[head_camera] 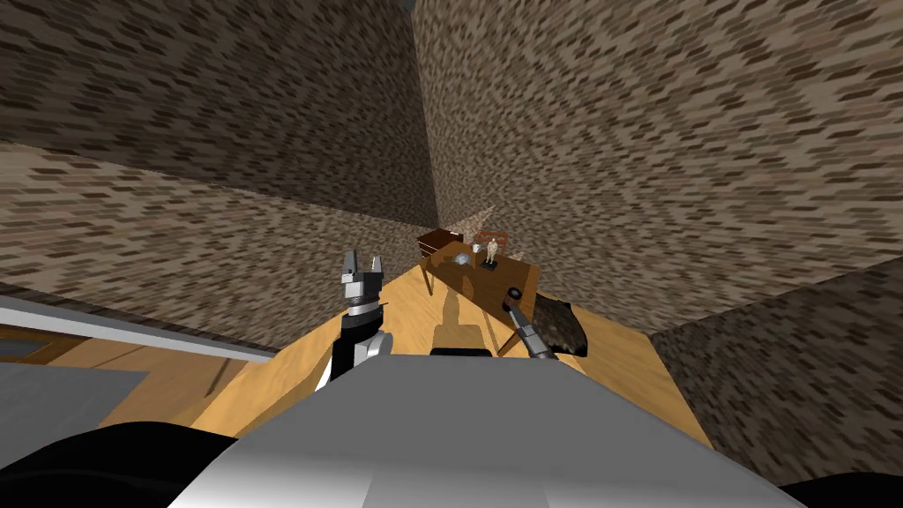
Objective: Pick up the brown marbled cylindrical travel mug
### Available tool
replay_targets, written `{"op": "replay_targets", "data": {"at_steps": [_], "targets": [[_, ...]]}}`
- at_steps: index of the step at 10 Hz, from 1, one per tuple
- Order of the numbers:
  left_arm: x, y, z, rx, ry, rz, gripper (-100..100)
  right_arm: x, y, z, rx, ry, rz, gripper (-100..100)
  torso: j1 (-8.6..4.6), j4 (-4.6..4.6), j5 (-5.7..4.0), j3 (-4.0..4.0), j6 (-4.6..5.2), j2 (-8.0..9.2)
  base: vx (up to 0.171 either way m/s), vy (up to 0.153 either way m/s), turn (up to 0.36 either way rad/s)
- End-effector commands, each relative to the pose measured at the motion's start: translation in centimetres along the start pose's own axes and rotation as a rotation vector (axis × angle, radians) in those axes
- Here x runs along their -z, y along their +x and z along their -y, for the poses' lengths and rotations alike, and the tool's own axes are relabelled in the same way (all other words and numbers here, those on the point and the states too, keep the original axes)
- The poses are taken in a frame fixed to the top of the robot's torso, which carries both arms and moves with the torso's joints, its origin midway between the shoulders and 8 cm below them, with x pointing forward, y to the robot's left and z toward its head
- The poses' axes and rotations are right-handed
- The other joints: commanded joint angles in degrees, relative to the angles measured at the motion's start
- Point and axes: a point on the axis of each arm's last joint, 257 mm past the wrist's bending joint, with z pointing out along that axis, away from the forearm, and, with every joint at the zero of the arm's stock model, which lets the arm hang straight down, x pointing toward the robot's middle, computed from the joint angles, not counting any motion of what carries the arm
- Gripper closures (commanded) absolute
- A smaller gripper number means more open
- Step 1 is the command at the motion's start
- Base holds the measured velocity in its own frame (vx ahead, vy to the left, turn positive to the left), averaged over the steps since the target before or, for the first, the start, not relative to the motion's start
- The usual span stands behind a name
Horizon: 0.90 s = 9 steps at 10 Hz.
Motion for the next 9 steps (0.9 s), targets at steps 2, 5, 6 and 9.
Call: {"op": "replay_targets", "data": {"at_steps": [2,5,6,9], "targets": [[0.0,0.0,0.0,0.0,0.0,0.0,0,3.1,2.3,3.2,-0.004,0.101,-0.086,-100,0.08,-0.02,0.01,-0.05,-0.01,-0.09,0.05,0.076,0.205],[0.0,0.0,0.0,0.0,0.0,0.0,0,8.5,5.1,7.2,-0.012,0.243,-0.202,-100,0.01,0.0,0.0,-0.02,0.02,-0.03,0.039,0.063,0.151],[0.0,0.0,0.0,0.0,0.0,0.0,0,11.4,6.3,8.8,-0.022,0.31,-0.248,-100,0.06,-0.01,0.01,-0.04,0.01,-0.07,0.07,0.109,0.301],[0.0,0.0,0.0,0.0,0.0,0.0,0,14.9,7.2,10.5,-0.018,0.385,-0.32,-100,0.11,-0.02,0.03,-0.07,0.01,-0.12,0.058,0.066,0.125]]}}
